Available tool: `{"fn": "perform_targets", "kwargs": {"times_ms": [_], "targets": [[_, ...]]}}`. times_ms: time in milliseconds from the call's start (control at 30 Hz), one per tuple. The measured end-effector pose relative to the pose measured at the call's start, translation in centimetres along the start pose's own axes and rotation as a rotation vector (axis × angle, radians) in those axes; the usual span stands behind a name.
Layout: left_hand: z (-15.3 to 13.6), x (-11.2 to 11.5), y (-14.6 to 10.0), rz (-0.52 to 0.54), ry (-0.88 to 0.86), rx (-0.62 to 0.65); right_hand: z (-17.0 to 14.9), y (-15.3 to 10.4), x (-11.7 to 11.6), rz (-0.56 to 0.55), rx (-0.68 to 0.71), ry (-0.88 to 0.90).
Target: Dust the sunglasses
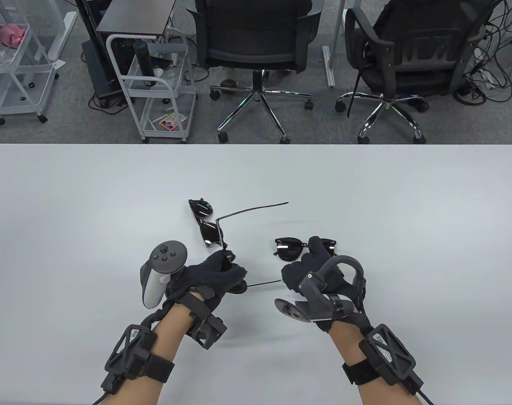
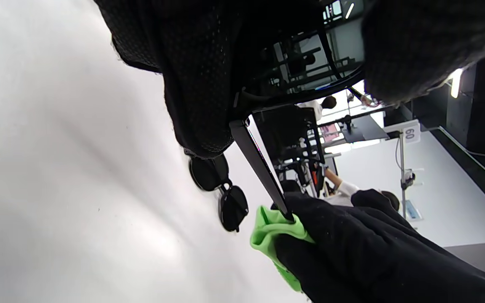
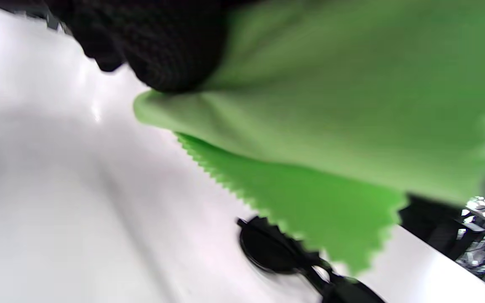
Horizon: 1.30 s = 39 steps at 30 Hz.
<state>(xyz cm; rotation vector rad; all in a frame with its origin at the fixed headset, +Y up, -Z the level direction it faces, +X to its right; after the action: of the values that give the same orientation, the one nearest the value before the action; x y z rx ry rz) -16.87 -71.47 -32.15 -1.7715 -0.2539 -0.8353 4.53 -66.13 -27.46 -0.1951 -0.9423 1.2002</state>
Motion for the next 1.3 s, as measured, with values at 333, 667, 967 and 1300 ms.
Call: {"fn": "perform_targets", "kwargs": {"times_ms": [333, 667, 967, 1300], "targets": [[0.3, 2.7, 1.1, -0.113, 0.003, 0.018, 3.4, 1.1, 0.4, -0.049, 0.08, 0.078], [0.5, 2.0, 1.0, -0.084, -0.006, -0.006, 2.3, 1.3, -0.2, -0.044, 0.029, 0.153], [0.0, -0.9, -0.3, 0.011, 0.048, -0.03, -1.3, -0.4, -1.3, 0.046, -0.026, 0.041], [-0.2, -0.3, 0.1, 0.003, 0.15, -0.083, -1.4, -0.6, 0.8, -0.082, -0.036, 0.101]]}}
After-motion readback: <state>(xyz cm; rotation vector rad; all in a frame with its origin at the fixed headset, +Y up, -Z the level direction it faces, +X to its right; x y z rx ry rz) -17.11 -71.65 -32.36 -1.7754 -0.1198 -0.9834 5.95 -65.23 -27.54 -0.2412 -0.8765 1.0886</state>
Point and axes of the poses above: the tracker on the back of each hand, its own z axis roughly to the thumb side, its own y axis roughly from the wrist to the fingertips, x = y × z, the point moved 2 cm from there along y, roughly from the wrist to the fingertips, and after that the axes turned 15 degrees about -z, right-handed, at the moved point
